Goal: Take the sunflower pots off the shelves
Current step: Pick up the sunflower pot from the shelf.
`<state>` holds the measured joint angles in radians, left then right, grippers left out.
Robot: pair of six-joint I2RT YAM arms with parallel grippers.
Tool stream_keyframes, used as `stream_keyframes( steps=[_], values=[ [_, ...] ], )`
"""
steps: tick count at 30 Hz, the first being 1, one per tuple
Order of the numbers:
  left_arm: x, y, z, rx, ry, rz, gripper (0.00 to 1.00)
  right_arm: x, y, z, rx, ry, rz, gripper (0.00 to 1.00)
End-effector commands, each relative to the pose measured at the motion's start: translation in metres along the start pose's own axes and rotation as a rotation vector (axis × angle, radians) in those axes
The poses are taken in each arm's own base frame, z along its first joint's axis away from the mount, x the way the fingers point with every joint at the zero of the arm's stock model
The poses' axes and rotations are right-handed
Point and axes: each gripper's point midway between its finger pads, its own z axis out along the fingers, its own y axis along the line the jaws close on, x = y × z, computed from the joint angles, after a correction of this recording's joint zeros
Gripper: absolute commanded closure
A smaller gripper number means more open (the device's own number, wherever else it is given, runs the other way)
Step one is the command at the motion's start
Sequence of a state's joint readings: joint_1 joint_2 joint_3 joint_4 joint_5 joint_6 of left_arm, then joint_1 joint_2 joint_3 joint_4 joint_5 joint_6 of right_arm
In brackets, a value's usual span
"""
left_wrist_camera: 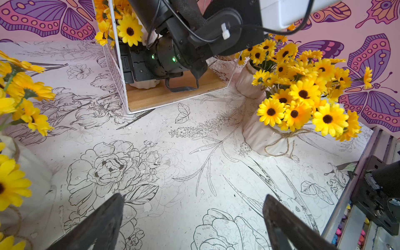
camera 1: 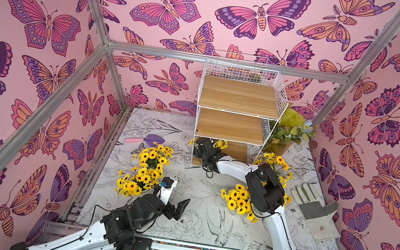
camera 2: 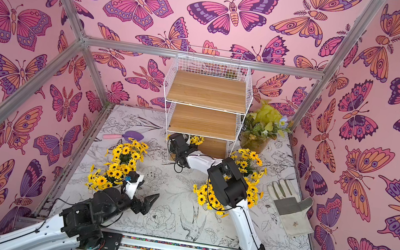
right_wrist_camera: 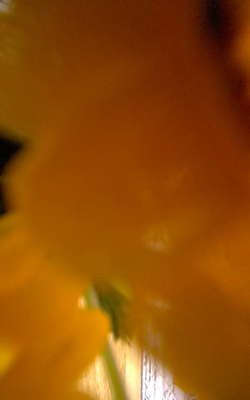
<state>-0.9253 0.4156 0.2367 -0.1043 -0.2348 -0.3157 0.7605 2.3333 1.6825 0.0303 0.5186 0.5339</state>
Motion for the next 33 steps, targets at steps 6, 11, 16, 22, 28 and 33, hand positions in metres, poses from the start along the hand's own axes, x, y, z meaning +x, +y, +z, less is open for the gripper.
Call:
stream_keyframes(
  steps=[6,11,16,22,28,33],
  values=[
    [-0.001,0.002,-0.001,-0.002,-0.013,0.01,0.0,-0.007,0.011,0.01,-0.074,0.015,0.077,0.32],
    [-0.005,0.004,-0.002,-0.014,-0.028,0.001,0.0,-0.003,0.009,0.0,-0.116,-0.001,0.064,0.38],
    [-0.006,0.008,-0.002,-0.032,-0.031,-0.006,0.0,-0.005,0.008,-0.018,-0.16,-0.038,0.042,0.41],
    [-0.01,0.012,-0.002,-0.052,-0.041,-0.008,0.0,0.0,0.014,-0.035,-0.204,-0.031,-0.008,0.44],
    [-0.018,0.015,-0.004,-0.074,-0.056,-0.011,0.0,0.002,0.012,-0.058,-0.216,-0.055,-0.037,0.44],
    [-0.022,0.018,-0.005,-0.1,-0.055,-0.009,0.0,0.0,0.018,-0.085,-0.238,-0.075,-0.085,0.44]
  ],
)
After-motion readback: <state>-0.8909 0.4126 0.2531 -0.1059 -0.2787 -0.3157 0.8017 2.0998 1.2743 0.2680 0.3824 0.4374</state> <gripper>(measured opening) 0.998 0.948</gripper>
